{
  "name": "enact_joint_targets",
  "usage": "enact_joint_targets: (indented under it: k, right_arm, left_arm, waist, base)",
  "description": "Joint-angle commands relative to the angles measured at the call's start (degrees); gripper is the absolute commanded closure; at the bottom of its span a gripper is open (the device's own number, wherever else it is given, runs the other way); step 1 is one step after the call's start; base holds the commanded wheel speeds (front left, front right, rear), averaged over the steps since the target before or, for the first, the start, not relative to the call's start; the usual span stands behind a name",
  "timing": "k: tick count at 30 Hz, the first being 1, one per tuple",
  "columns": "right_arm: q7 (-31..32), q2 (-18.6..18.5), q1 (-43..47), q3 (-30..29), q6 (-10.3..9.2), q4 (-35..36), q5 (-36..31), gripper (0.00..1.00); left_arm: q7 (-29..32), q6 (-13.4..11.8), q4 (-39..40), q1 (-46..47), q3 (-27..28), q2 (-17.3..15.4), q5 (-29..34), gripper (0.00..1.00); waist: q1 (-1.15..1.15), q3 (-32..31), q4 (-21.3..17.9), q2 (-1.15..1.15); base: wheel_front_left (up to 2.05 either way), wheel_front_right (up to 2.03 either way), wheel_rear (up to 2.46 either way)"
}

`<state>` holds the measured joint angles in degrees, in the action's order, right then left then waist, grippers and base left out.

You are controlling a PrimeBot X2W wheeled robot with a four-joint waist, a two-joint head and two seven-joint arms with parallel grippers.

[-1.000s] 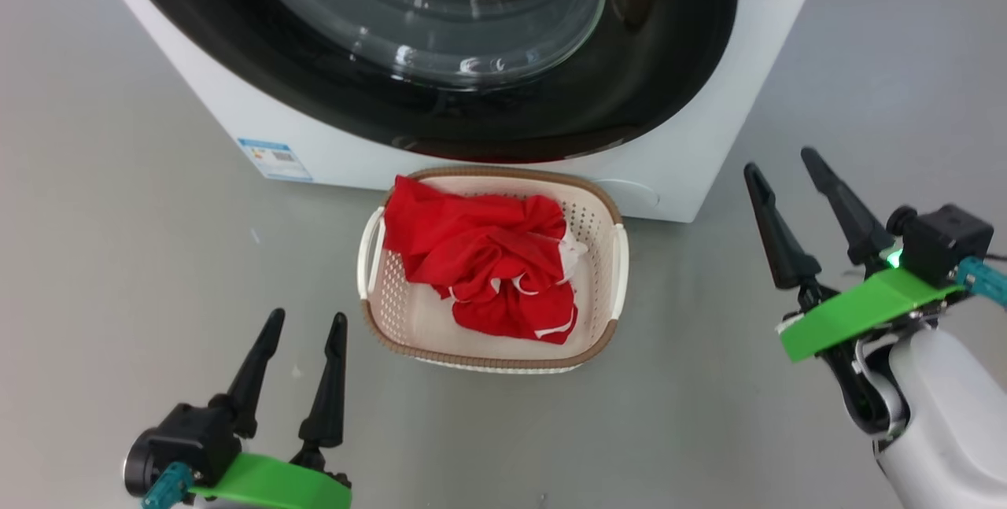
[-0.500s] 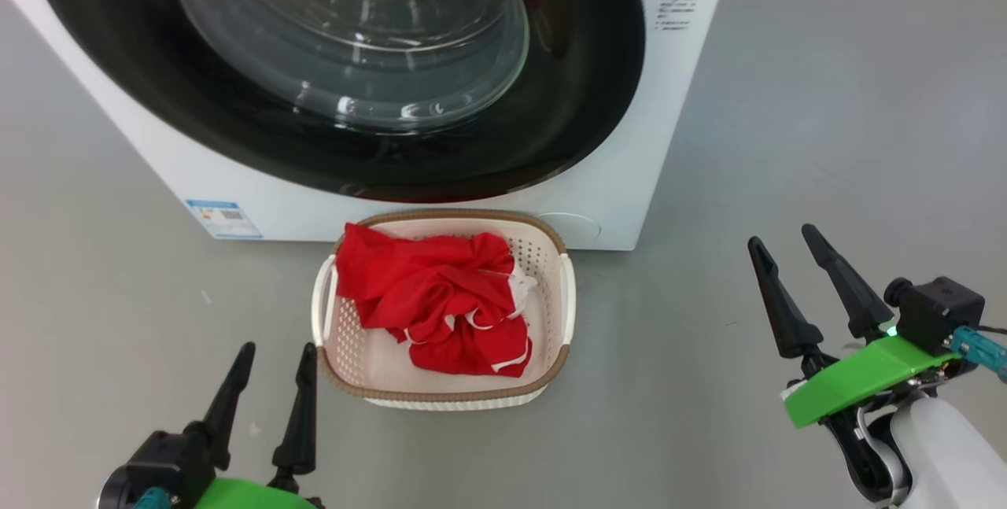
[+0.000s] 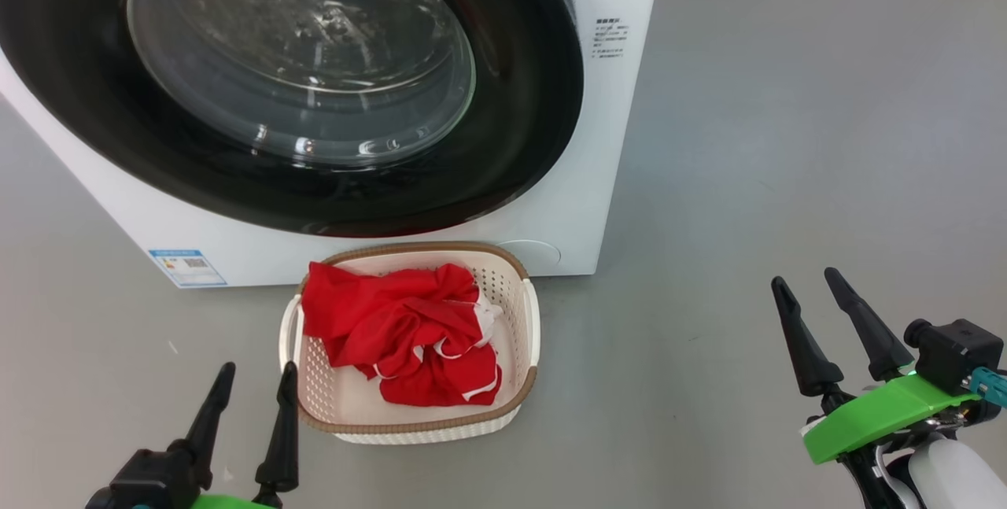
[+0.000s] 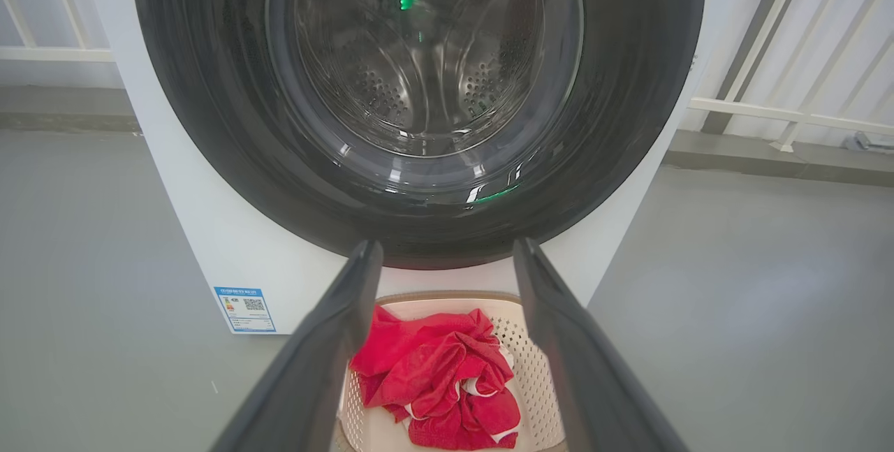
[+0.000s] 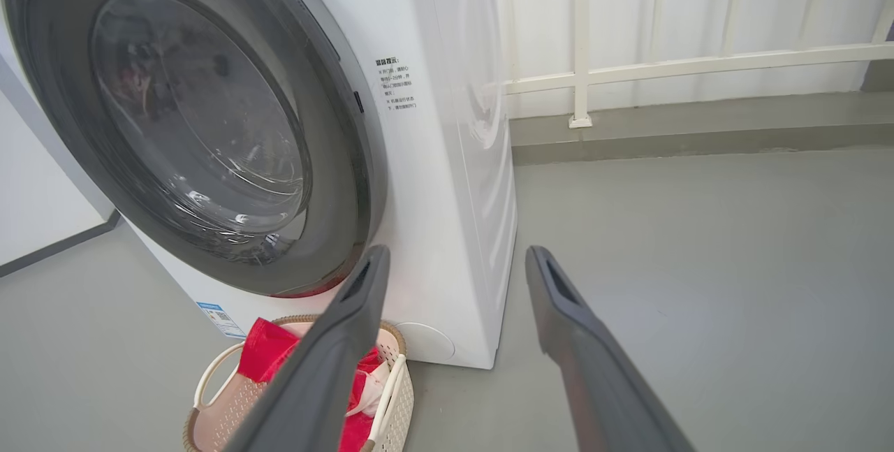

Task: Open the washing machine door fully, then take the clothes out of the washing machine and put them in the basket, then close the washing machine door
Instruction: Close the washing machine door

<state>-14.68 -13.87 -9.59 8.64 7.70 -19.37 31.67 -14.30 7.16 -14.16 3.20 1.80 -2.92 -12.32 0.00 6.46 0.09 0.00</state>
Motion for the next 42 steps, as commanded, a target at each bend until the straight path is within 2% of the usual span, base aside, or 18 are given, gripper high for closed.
enact_joint_targets:
  k: [1, 24, 42]
  right_arm:
    - [-0.32, -0.57, 0.42, 0.59, -0.21, 1.5, -0.45, 0.0]
    - [-0.32, 0.01, 6.82, -3.14, -0.21, 3.08, -1.23, 0.0]
    - [-0.32, 0.38, 7.31, -4.27, -0.21, 3.67, -1.64, 0.0]
  left_arm:
    - [-0.7, 0.33, 1.59, 0.12, 2.23, -1.21, 0.53, 0.0]
    - [-0.7, 0.33, 2.52, -3.37, 4.11, -1.39, 1.08, 0.0]
    - [-0.7, 0.33, 3.01, -3.52, 4.99, -1.17, 1.78, 0.0]
  waist:
    - [0.0, -0.41, -0.44, 0.0]
    - [0.0, -2.88, -1.87, 0.0]
    - [0.0, -2.42, -1.57, 0.0]
  base:
    - [0.0, 0.0, 0.0]
    - [0.0, 0.0, 0.0]
    - [0.0, 0.0, 0.0]
